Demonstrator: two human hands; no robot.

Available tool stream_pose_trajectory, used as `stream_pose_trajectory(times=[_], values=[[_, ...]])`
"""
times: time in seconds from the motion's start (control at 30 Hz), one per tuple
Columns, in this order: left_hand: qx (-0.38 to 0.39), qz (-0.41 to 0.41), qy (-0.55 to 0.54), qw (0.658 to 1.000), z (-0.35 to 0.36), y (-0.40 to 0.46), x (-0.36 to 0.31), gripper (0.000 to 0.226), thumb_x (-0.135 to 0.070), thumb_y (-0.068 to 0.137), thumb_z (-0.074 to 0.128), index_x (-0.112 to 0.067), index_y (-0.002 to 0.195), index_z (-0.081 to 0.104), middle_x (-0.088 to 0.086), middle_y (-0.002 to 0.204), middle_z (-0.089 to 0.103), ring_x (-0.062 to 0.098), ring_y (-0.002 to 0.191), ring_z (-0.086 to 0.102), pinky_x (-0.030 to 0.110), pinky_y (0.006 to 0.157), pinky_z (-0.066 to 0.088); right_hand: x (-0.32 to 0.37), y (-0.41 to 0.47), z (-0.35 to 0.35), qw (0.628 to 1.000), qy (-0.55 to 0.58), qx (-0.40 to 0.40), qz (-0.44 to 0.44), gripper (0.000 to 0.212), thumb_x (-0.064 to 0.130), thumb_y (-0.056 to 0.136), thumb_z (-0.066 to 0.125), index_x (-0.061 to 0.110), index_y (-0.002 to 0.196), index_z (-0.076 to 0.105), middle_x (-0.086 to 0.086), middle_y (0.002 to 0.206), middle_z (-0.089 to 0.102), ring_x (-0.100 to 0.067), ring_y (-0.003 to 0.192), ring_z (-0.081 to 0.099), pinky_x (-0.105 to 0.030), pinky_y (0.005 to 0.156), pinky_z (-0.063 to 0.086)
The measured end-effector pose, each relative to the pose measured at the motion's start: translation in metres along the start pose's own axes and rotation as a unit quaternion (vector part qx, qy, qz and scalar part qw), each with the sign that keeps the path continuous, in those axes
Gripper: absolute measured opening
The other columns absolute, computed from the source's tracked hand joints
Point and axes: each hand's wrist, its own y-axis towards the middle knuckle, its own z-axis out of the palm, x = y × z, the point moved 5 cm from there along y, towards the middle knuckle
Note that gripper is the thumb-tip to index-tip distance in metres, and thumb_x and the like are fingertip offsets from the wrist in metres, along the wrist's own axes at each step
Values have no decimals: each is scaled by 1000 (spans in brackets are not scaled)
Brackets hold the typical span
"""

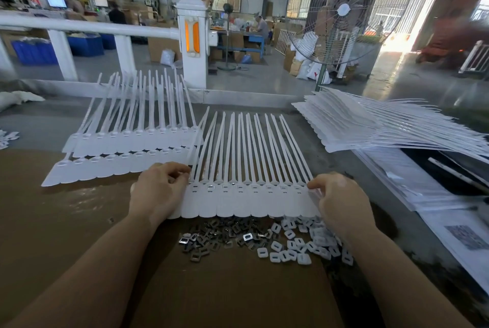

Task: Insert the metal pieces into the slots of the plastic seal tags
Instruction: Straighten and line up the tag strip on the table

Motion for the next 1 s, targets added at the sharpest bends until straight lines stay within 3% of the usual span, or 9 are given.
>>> stream_pose_trajectory(times=[0.07,0.17,0.33,0.5,0.67,0.8,1.0], values=[[-13,20,15,1000,-3,-1,-4,8,-31,89,60,-38,91,63,-8,94,53,17,94,54,47,99,39,5,0,-1,1000,15,-17,0,25,7,89,53,16,107,68,-3,106,65,-18,97,56,-33,88,46],[-1,79,56,995,-4,-2,-18,14,-38,87,61,-36,100,66,-10,101,54,16,99,54,44,100,34,13,3,-1,999,24,-35,-3,32,-1,86,52,18,107,67,-1,104,64,-16,96,55,-31,87,46],[216,196,51,955,14,-14,-59,38,-54,78,63,-33,110,64,-21,105,53,4,104,50,29,93,39,24,7,-2,994,61,-88,-16,31,-4,87,49,16,101,69,0,99,64,-14,90,53,-24,80,40],[341,241,171,892,31,-26,-68,67,-63,71,66,-39,131,48,-17,135,40,6,123,34,37,106,26,27,6,-2,988,91,-119,-22,28,-6,84,51,11,94,71,-3,91,65,-12,82,49,-22,74,34],[326,271,212,881,31,-26,-67,64,-56,78,65,-42,135,41,-18,142,38,6,130,35,36,112,25,24,3,-2,980,119,-161,-20,24,-6,83,53,9,87,70,-2,90,64,-17,84,54,-26,75,38],[300,295,207,884,30,-24,-78,65,-52,81,62,-37,139,37,-14,141,42,6,127,37,23,105,23,29,-1,-9,963,144,-222,-40,24,-11,78,55,7,81,70,-2,84,64,-19,81,57,-34,76,44],[263,304,194,895,34,-19,-94,66,-51,81,64,-34,140,38,-12,137,44,10,127,36,24,103,27,35,-7,-13,945,143,-280,-94,25,-18,69,58,5,74,68,-3,77,64,-21,74,60,-39,71,49]])
